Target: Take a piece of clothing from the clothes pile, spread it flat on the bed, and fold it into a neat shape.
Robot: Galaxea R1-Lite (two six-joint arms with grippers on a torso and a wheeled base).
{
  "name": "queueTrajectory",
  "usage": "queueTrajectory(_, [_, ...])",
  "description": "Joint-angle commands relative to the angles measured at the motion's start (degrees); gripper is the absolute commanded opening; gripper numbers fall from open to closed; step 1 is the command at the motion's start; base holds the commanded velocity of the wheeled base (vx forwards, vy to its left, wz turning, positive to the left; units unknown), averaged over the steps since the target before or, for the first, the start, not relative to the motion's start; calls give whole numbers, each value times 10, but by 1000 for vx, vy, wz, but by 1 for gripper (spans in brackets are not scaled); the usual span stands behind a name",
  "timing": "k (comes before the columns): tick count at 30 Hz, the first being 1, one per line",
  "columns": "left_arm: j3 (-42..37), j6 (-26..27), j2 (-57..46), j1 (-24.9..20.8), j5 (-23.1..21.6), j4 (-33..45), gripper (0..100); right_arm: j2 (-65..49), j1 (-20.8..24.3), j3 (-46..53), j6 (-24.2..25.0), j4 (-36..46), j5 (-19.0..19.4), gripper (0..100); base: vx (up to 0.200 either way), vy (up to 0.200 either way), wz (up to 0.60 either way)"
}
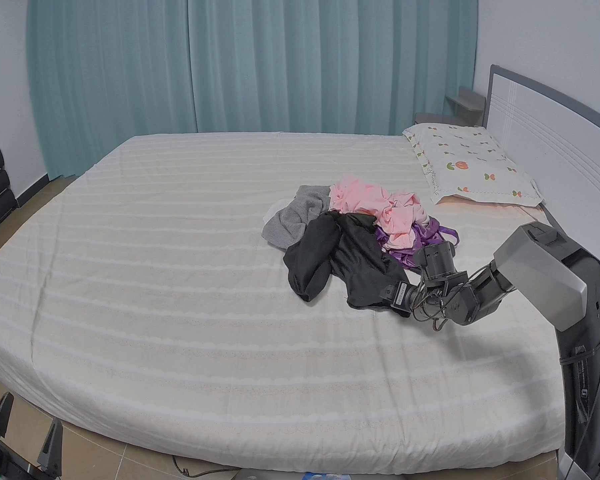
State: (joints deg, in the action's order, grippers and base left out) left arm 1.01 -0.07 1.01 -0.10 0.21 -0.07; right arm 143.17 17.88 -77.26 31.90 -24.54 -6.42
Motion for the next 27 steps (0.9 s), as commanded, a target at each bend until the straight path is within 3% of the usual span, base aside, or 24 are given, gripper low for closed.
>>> queueTrajectory(1, [-10, 0, -3, 0, 1, 1, 100, 19, 3, -13, 2, 0, -1, 100, 0, 0, 0])
queueTrajectory(8, [-10, 0, -3, 0, 1, 1, 100, 31, 11, -43, 40, 1, 0, 100, 0, 0, 0])
queueTrajectory(9, [-10, 0, -3, 0, 1, 1, 100, 31, 11, -43, 41, 1, 0, 0, 0, 0, 0])
queueTrajectory(16, [-10, 1, -3, 0, 1, 1, 100, 16, 12, -38, 75, 2, 2, 0, 0, 0, 0])
queueTrajectory(20, [-9, 1, -3, 0, 0, 0, 100, -24, 14, -9, 120, 0, 22, 0, 0, 0, 0])
queueTrajectory(27, [-9, -6, -4, 0, 0, 1, 100, -121, 14, 84, 132, -24, 76, 0, 0, 0, 0])
